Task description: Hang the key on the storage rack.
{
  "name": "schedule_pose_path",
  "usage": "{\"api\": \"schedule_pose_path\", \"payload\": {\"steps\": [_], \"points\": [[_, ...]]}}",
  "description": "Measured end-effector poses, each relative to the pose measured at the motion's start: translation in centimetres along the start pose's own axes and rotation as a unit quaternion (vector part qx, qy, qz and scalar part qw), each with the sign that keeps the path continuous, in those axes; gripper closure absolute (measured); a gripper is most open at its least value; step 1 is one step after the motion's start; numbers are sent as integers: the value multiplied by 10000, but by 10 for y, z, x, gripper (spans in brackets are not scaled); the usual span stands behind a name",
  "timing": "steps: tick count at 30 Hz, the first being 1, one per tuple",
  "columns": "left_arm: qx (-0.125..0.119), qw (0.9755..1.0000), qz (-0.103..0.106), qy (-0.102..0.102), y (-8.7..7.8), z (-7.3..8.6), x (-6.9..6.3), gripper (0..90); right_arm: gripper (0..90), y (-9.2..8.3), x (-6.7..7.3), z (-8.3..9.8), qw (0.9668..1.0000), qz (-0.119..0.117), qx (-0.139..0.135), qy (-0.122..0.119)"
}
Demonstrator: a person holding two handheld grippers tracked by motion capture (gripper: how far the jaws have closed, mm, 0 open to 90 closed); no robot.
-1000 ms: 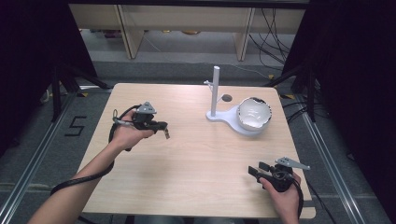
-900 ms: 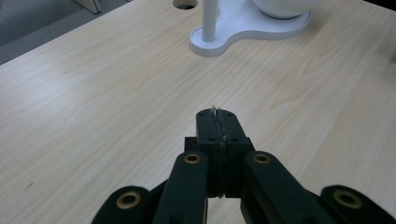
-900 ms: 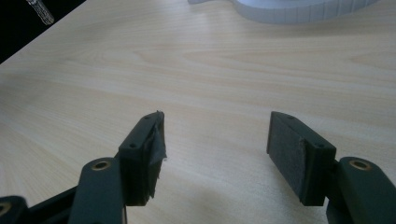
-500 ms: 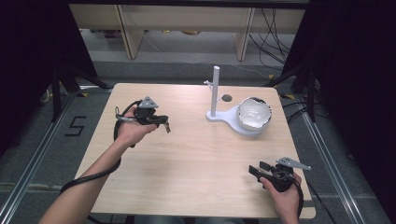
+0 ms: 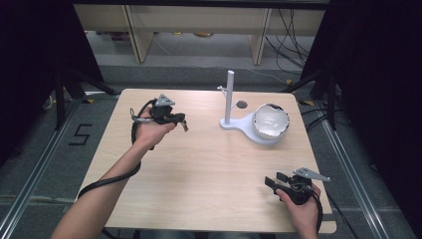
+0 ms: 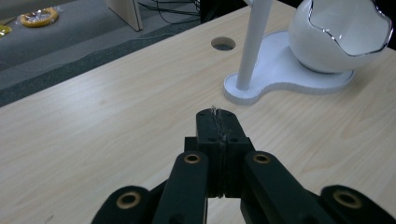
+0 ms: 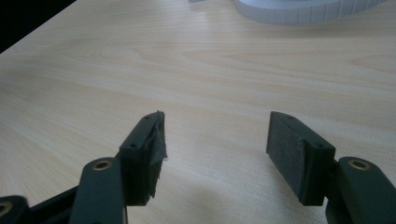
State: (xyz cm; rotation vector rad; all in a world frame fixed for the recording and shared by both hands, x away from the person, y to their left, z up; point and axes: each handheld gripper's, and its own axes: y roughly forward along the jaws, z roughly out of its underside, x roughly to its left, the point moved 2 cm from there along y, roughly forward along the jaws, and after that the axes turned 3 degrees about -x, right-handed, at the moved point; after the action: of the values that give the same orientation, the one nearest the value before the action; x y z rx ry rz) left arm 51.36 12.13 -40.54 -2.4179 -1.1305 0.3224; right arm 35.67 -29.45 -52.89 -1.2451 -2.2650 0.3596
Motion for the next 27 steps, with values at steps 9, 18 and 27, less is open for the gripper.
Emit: {"api": "schedule_pose_path", "payload": {"steps": [9, 18, 27], "points": [[-247, 9996, -156, 26, 1, -20, -2, 890, 387, 0, 3, 1, 9999, 120, -36, 61], [-335, 9990, -300, -52, 17, -25, -6, 890, 386, -3, 2, 0, 10000, 34, 4, -22], [-505, 9981, -338, -74, 28, -45, -12, 890, 386, -3, 5, 1, 9999, 3, 39, 144]]}}
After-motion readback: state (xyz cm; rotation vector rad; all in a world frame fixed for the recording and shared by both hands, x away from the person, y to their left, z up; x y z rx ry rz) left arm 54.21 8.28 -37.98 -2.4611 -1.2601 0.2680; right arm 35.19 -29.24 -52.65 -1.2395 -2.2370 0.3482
